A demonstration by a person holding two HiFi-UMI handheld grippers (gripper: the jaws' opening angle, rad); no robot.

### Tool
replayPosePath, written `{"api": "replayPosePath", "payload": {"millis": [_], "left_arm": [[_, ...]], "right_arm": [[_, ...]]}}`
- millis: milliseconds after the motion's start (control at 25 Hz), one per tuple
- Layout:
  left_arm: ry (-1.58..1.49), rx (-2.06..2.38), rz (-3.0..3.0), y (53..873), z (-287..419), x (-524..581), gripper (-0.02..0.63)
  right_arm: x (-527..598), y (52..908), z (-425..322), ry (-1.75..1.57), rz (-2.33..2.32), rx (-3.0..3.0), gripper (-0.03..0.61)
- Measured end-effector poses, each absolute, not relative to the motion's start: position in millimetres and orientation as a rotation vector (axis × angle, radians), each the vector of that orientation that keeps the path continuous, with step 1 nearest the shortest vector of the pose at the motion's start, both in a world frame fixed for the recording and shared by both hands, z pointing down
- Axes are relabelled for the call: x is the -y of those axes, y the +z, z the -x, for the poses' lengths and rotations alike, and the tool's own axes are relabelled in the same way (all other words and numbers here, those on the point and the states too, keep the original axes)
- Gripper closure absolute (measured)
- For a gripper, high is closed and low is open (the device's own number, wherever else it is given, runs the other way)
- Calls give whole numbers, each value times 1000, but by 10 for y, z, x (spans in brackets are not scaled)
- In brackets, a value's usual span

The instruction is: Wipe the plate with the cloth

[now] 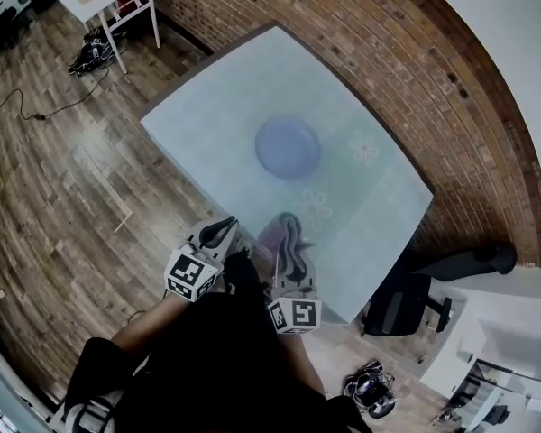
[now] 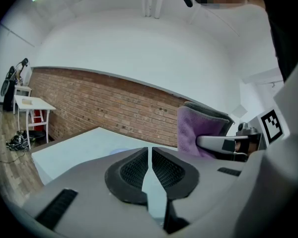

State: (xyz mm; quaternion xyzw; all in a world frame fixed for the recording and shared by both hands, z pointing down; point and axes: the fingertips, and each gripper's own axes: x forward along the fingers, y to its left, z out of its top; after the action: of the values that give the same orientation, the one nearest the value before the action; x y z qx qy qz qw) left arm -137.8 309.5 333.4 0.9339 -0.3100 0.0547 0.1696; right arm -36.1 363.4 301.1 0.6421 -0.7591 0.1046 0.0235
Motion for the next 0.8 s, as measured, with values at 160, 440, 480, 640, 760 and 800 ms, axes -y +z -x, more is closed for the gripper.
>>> {"api": "replayPosePath", "payload": {"millis": [160,440,480,640,760,800], "left_arm": [[204,891,-2620,3420,1086,-2809,565],[271,951,-2561,3574,599,-2295,565],[282,957,-2552,3596,536,-2239,565],[301,976,-2518,3689,317,-2030,565],[347,1005,-2494,3831,255,-1880,565],[366,1018,-2476,3896,252,-1835,565]], "right_arm": [[-3310,3017,25,353,-1975,2360,518],[-2821,3167,-502,415,-1929,2391,518],[-2775,3204,-575,431,-1928,2389,518],[-2612,3318,-841,461,-1918,2390,518],[-2512,3348,-976,470,-1924,2381,518],[-2495,3359,-1008,474,-1927,2376,518]]}}
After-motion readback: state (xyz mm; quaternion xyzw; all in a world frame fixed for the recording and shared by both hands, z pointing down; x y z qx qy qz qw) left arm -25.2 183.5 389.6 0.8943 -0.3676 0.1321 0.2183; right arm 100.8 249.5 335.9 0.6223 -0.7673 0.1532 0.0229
